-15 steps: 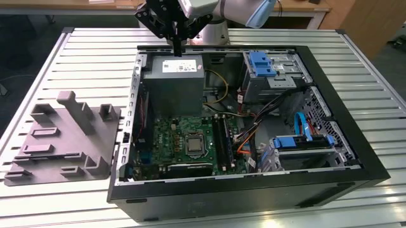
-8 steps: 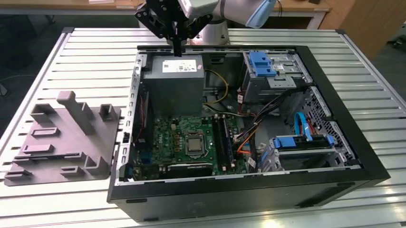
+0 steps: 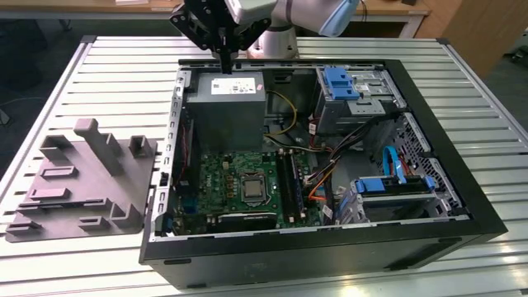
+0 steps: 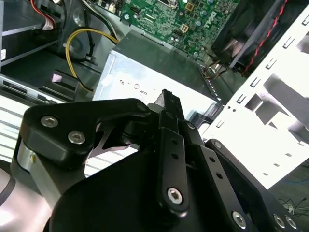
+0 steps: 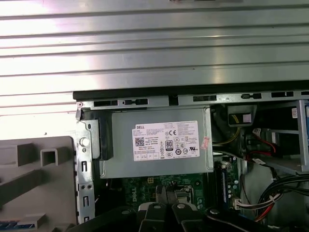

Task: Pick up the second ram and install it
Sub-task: 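Reach for the second ram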

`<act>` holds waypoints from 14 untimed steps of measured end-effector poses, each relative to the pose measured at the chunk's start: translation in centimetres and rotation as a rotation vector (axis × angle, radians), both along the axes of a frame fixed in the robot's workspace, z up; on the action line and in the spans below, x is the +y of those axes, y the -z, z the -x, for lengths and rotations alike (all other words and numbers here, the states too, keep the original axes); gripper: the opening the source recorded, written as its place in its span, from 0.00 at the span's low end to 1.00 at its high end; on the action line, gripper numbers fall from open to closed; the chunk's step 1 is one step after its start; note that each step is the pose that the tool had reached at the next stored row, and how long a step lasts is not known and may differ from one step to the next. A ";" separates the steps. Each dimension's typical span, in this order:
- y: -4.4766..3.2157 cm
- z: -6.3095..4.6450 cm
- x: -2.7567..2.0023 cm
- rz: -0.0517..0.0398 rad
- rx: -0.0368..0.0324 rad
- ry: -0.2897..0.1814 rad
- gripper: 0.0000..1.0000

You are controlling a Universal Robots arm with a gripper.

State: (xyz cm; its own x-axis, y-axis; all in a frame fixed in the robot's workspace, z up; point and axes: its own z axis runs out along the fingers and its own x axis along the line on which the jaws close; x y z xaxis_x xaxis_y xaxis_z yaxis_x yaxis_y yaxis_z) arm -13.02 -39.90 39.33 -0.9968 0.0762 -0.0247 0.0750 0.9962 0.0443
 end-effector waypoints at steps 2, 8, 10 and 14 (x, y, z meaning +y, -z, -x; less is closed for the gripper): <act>0.00 0.4 0.00 0.0000 -0.0004 0.000 0.10; 0.00 1.5 0.00 0.0000 -0.0016 0.000 0.10; 0.00 2.0 0.00 0.0000 -0.0022 0.000 0.10; 0.00 3.1 0.00 -0.0001 -0.0040 0.000 0.10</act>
State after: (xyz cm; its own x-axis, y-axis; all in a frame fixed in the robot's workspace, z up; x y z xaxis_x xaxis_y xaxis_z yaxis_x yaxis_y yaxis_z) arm -16.11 -39.89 39.33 -0.9967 0.0761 -0.0286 0.0748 0.9962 0.0447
